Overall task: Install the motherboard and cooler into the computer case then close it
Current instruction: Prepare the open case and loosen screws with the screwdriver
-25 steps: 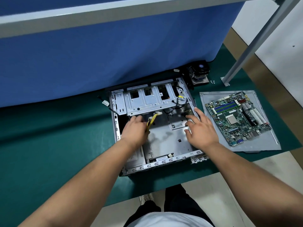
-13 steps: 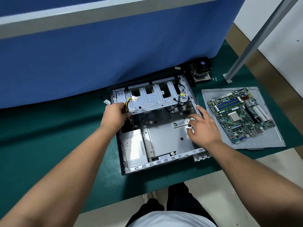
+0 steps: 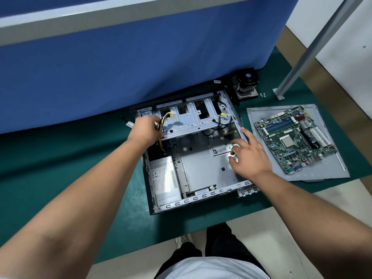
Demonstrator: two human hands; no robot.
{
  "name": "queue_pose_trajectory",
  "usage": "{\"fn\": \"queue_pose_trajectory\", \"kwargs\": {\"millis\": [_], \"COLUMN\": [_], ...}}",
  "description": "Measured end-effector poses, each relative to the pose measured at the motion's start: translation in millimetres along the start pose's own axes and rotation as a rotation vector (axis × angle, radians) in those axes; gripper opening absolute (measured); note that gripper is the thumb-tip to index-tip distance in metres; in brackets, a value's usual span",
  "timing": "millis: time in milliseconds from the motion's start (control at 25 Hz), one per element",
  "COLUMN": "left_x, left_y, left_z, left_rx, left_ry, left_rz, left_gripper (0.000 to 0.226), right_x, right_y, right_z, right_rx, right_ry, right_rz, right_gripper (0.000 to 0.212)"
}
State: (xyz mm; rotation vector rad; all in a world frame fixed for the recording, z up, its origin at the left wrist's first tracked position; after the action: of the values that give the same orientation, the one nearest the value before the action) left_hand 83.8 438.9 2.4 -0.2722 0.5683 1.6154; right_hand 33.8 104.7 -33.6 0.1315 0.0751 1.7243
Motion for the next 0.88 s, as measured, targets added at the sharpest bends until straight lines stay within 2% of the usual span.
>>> {"fn": "queue_pose_trajectory", "kwargs": {"millis": [240,360,480,560,640,760,880], "left_x": [16,16,12,13,17,26,28], "left_y": [25,37,36,31,26,15,12], "left_z": [-9,-16,-15,-14,-11,-10,-19], "left_rx": [-0.186,-0.270,-0.266,-0.224,-0.206,-0.151,-0.073], "left_ry": [-0.004,0.119,0.118,0.047,-0.013,-0.043,-0.027], "left_rz": [-0.033,-0.002,-0.066,-0.124,-0.144,-0.099,-0.102], "left_gripper": [0.037,0.036,0.034,0.038,0.039,0.040,0.040], "right_x": [1,3,10,35,83,157,193], "right_y": [1,3,3,5,12,17,8], "right_z": [0,0,-1,2,-7,-37,-58], "right_rx": [-0.029,-0.035,0.024,0.039,0.182,0.571,0.752], "right_ry": [0.005,0.025,0.138,0.069,-0.195,-0.643,-0.793], "right_rz": [0.026,0.060,0.064,0.086,0.163,0.115,-0.030], "right_gripper": [0.035,0.037,0.036,0.032,0.034,0.057,0.073]}}
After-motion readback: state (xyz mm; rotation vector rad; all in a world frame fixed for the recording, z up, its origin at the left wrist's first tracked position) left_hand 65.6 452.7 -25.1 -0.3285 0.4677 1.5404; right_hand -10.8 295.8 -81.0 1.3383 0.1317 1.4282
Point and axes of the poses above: each hand's wrist, its own y-axis away from the middle knuckle, its own z-axis out of the back of the hand, x = y × z, the point moved 10 cm from there along -y, towards the middle knuckle, and after that the axes turned 6 degrees about -z, right-handed, at the moved point
